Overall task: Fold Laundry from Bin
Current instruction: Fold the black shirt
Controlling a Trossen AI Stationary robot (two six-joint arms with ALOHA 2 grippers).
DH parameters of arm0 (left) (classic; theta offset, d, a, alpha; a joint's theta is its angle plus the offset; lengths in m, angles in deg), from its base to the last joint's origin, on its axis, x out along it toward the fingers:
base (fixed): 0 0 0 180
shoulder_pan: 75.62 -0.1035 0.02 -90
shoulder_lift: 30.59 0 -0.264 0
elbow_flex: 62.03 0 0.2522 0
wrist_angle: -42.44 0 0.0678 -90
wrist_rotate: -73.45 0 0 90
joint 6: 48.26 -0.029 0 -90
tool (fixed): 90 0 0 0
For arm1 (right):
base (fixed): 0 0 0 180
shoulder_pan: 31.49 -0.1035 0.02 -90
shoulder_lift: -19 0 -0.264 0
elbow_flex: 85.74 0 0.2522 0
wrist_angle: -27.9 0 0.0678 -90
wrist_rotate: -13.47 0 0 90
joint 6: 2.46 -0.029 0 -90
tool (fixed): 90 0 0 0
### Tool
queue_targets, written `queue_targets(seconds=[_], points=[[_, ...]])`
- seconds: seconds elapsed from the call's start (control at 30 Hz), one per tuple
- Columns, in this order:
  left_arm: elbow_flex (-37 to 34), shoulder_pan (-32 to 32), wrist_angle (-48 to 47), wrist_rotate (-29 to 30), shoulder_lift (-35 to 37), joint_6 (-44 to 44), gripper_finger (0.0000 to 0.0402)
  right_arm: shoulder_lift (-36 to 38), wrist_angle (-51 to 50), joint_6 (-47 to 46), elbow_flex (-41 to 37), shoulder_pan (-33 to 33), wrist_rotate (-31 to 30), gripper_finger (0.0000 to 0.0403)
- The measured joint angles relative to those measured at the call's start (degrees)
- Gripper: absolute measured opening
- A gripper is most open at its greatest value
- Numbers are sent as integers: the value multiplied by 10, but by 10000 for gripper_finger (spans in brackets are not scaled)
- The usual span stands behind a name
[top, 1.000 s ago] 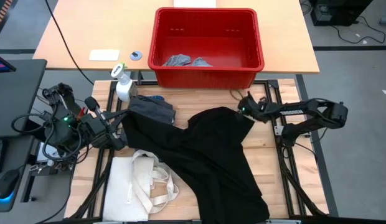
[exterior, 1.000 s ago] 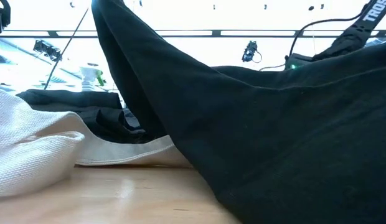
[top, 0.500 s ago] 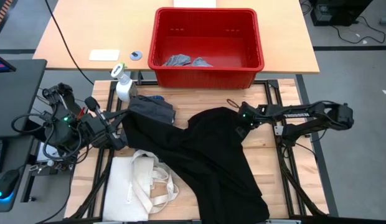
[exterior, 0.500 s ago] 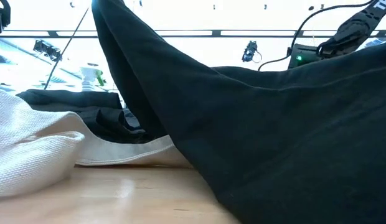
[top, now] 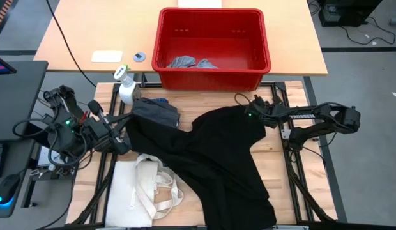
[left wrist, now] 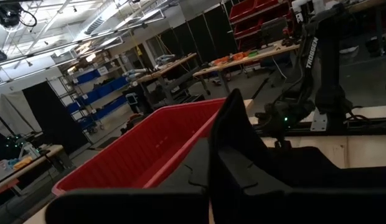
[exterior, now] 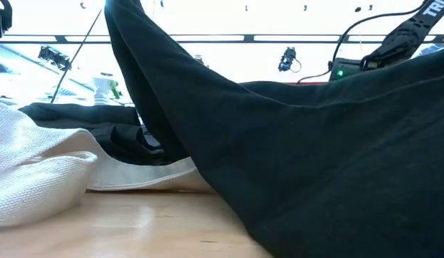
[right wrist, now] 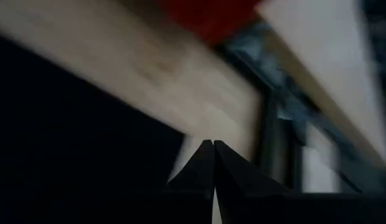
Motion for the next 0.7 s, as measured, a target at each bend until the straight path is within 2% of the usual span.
queue_targets(seconds=[0.07, 0.17, 0.23, 0.3, 0.37, 0.57, 0.7], points=[[0, 0, 0, 0, -1, 0, 13, 16, 3, 8, 0, -13, 81, 12], [0, 0, -1, 0, -2, 0, 13, 36, 6, 17, 0, -27, 317, 12], [0, 0, -1, 0, -2, 0, 13, 38, 14, 15, 0, -38, 441, 12], [0, 0, -2, 0, -2, 1, 13, 30, 29, 13, 1, -52, 485, 12], [0, 0, -5, 0, -2, 10, 13, 14, 36, 8, 1, -63, 475, 12], [0, 0, -19, 0, -2, 24, 13, -62, 72, 4, 5, -48, 334, 12], [0, 0, -23, 0, -2, 23, 13, -99, 89, -2, 3, 2, 191, 12]])
